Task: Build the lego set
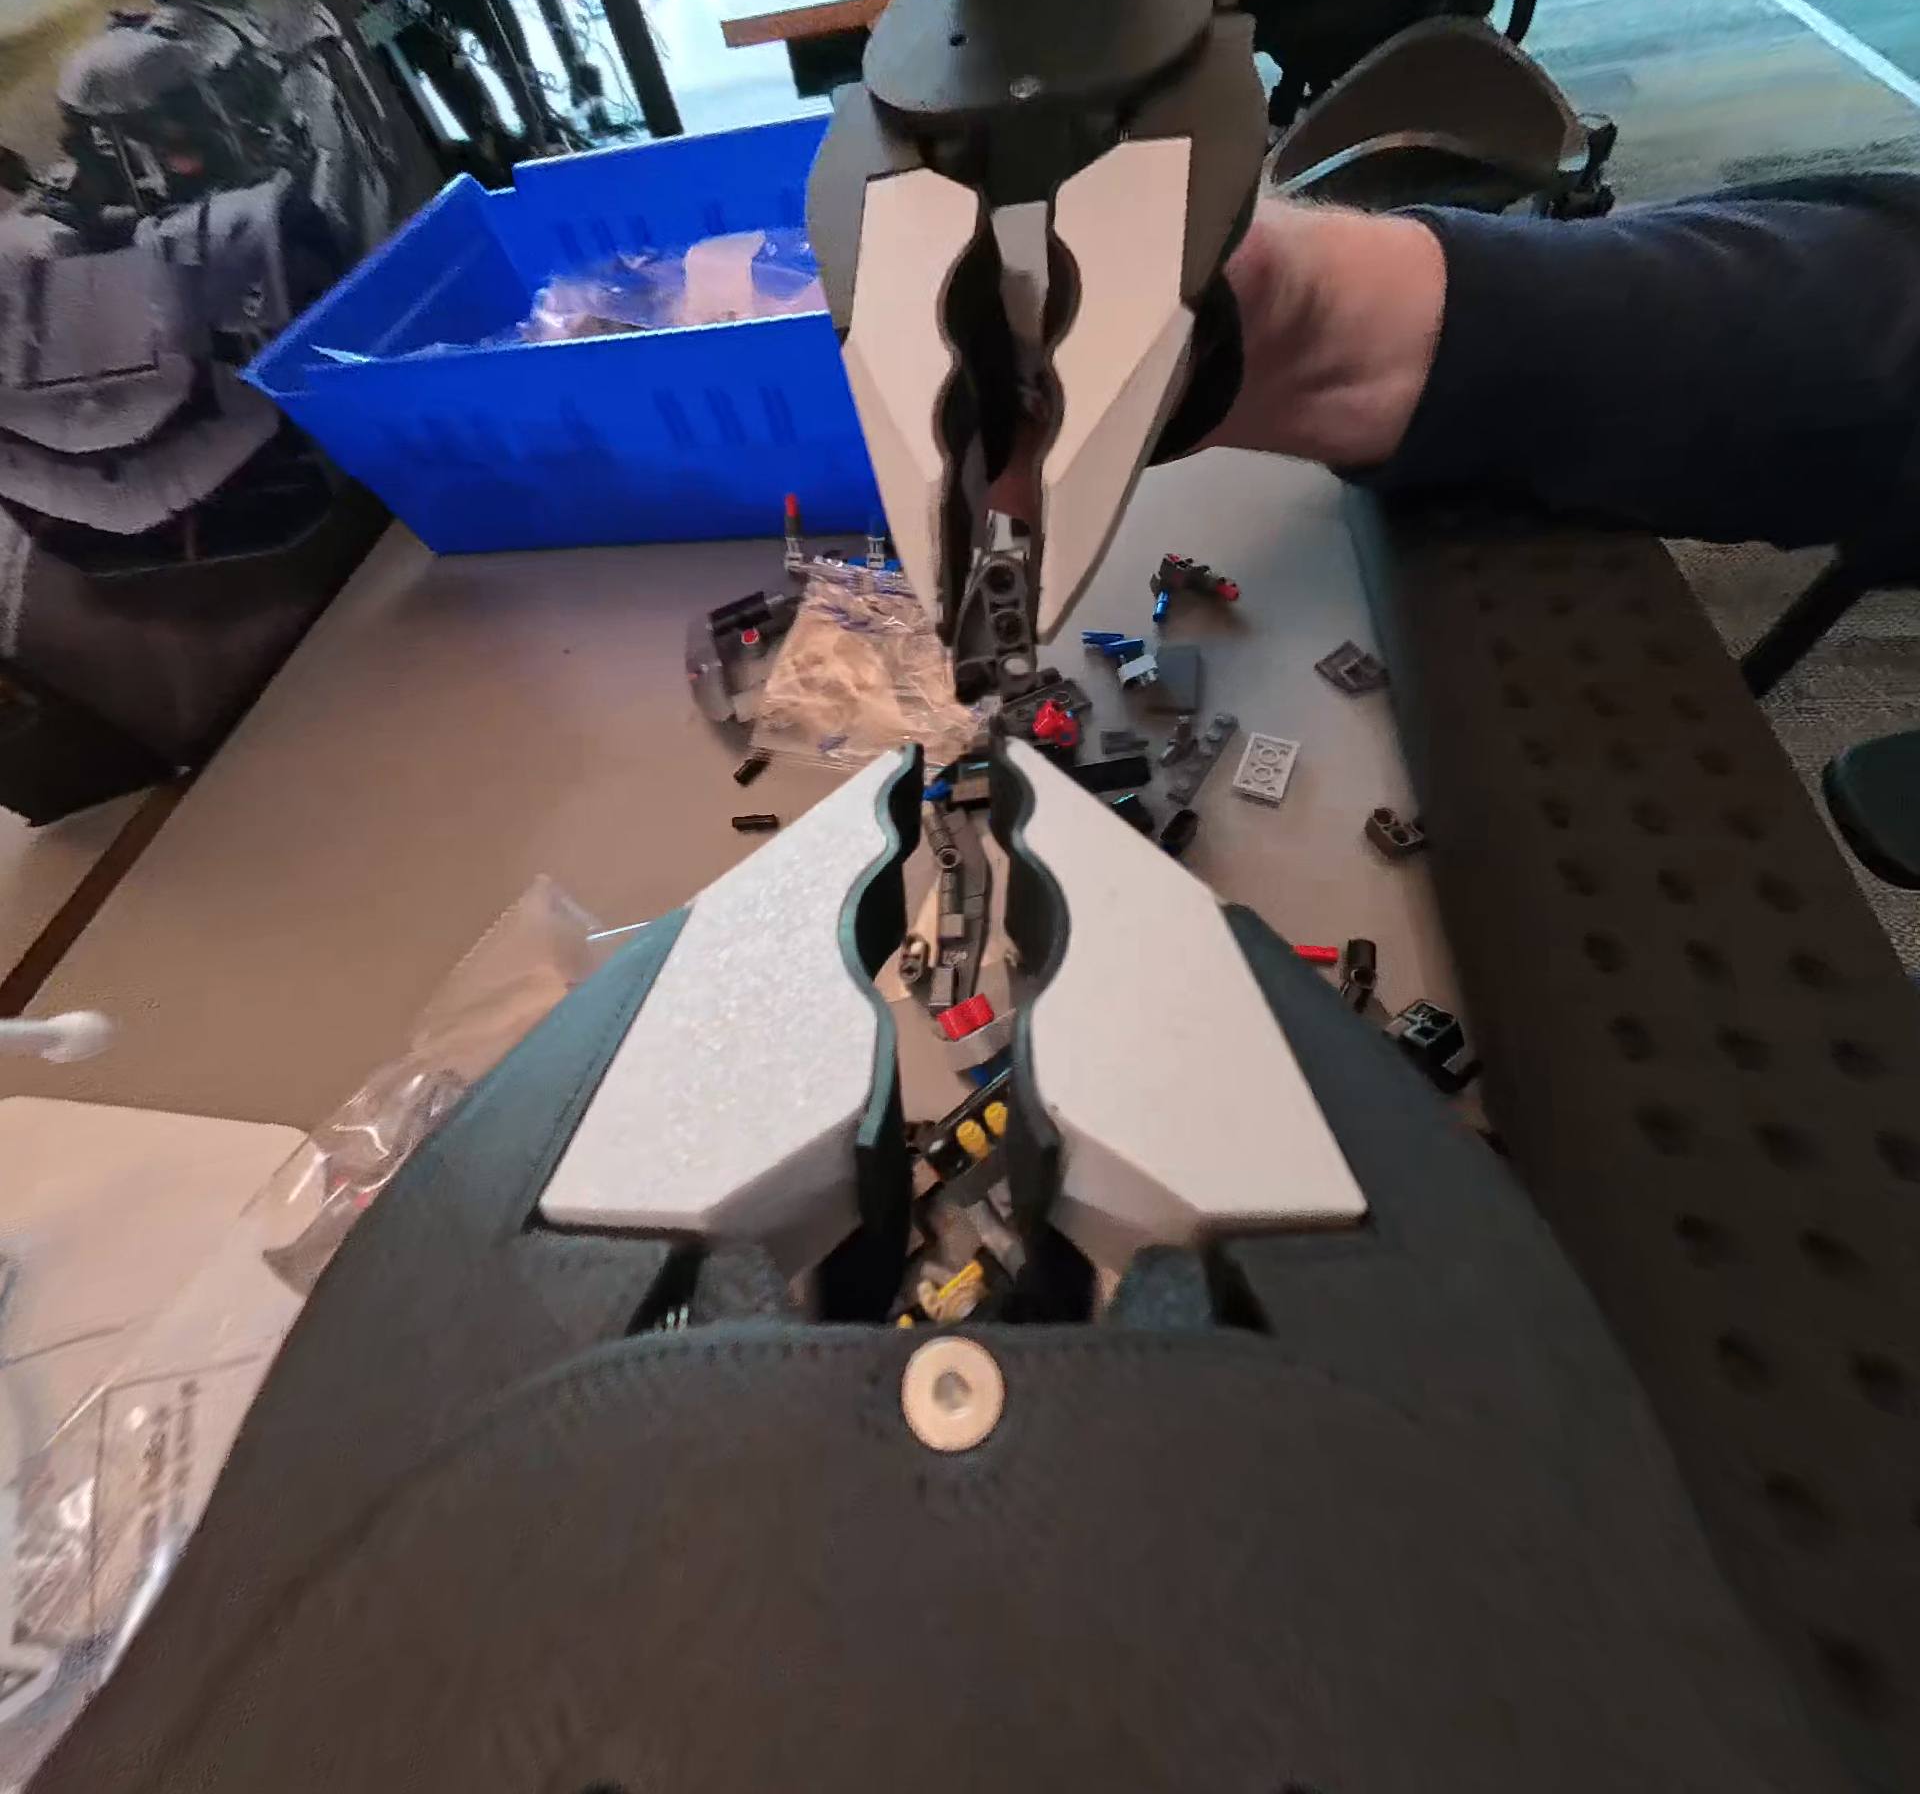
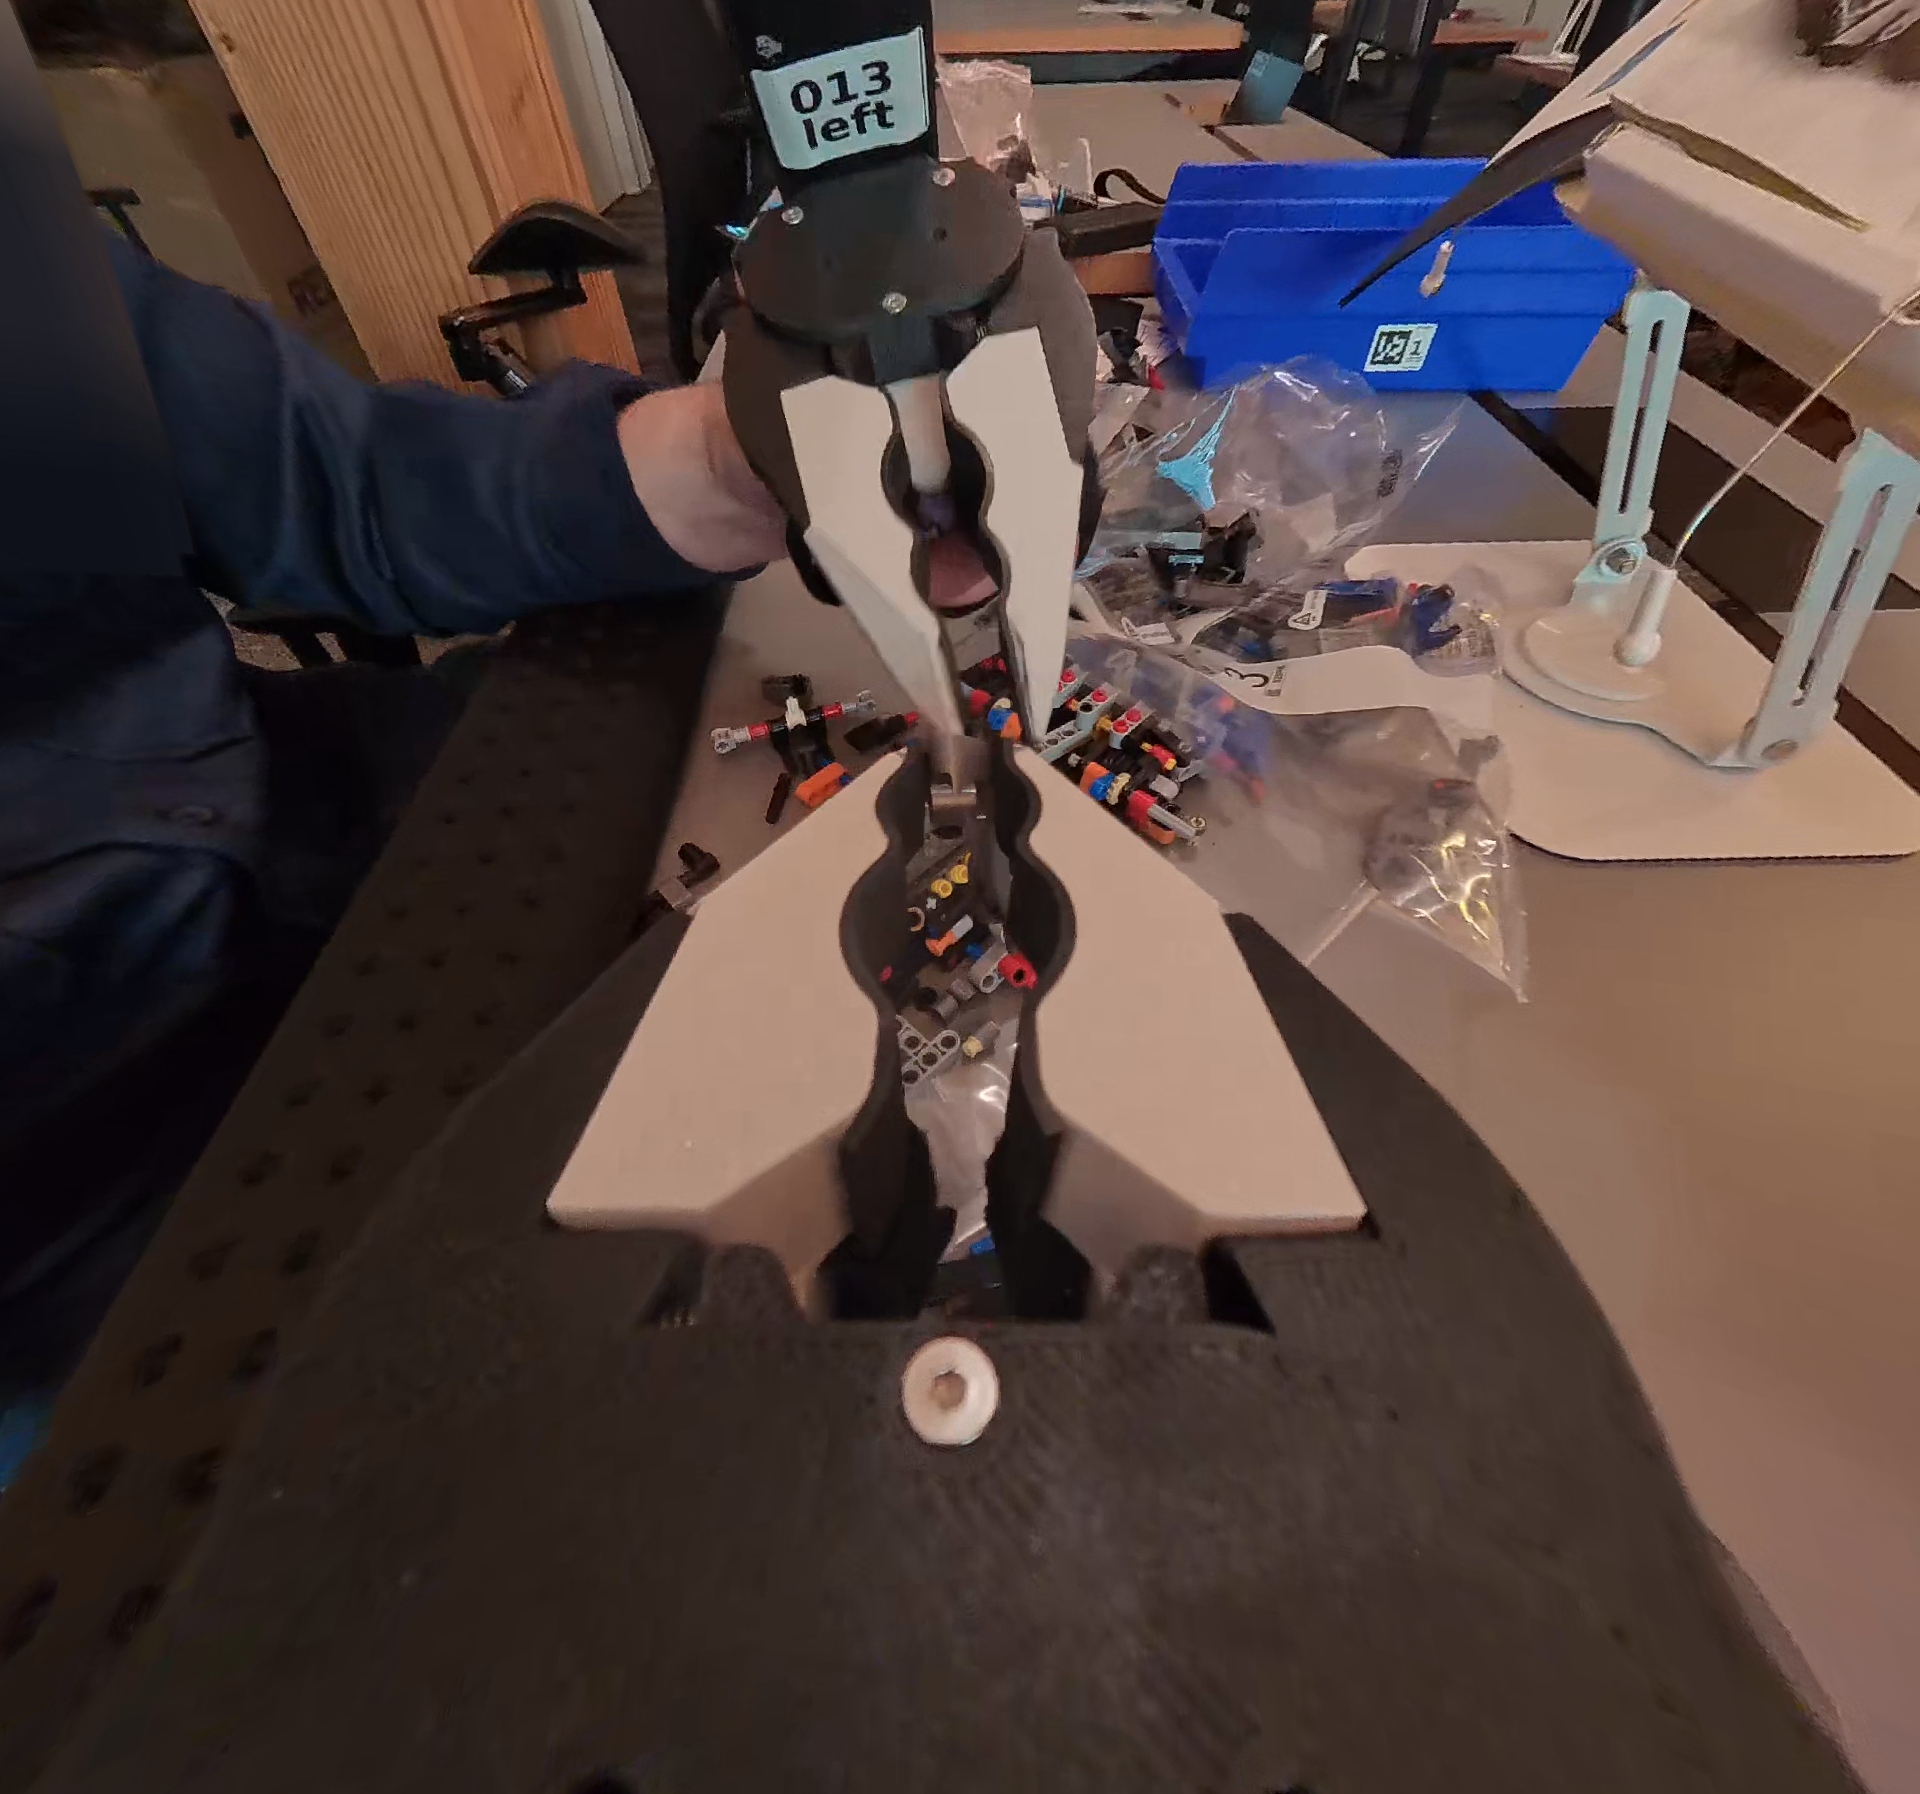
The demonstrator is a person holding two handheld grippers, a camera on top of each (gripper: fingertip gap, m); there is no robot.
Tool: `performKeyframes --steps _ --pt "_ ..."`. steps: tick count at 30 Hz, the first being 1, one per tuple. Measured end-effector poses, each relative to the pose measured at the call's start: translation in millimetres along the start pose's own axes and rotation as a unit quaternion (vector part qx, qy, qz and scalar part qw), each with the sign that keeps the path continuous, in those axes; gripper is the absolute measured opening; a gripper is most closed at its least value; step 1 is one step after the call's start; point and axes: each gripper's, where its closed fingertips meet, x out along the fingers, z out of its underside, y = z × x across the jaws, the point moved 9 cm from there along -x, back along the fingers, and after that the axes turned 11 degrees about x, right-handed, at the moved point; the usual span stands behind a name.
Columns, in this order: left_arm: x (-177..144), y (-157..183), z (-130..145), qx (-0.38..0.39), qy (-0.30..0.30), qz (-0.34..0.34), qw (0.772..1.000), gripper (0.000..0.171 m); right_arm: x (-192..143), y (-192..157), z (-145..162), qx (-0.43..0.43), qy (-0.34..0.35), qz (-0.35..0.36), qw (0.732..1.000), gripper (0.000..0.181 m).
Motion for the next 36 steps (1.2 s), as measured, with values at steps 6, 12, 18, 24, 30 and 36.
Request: performKeyframes --steps 6,12,18,24,30,36 --pt "3.1 1.4 -0.9 0.0 0.005 0.004 1.0 0.012 5.4 -1.8 2.3 -0.007 -0.016 -0.001 1.0 0.01" --pt "0.0 2.3 -3.8 0.003 0.018 0.006 1.0 0.005 6.3 -1.1 3.8 -0.007 -0.022 0.002 1.0 0.01" --pt "0.8 3.8 -4.0 0.007 0.015 0.006 1.0 0.0 8.8 -1.5 4.5 -0.011 -0.026 0.002 1.0 0.01" --pt "2.1 3.9 -1.9 0.003 0.007 0.012 1.0 0.012 7.5 -1.1 4.0 -0.01 -0.022 0.002 1.0 0.01" --pt "2.2 4.5 -2.2 0.009 0.005 0.01 1.0 0.002 8.3 -1.7 4.2 -0.012 -0.024 0.001 1.0 0.01" --pt "0.1 5.7 -4.7 0.018 0.004 0.006 1.0 0.002 7.9 -2.8 3.5 -0.016 -0.022 -0.001 1.0 0.01"
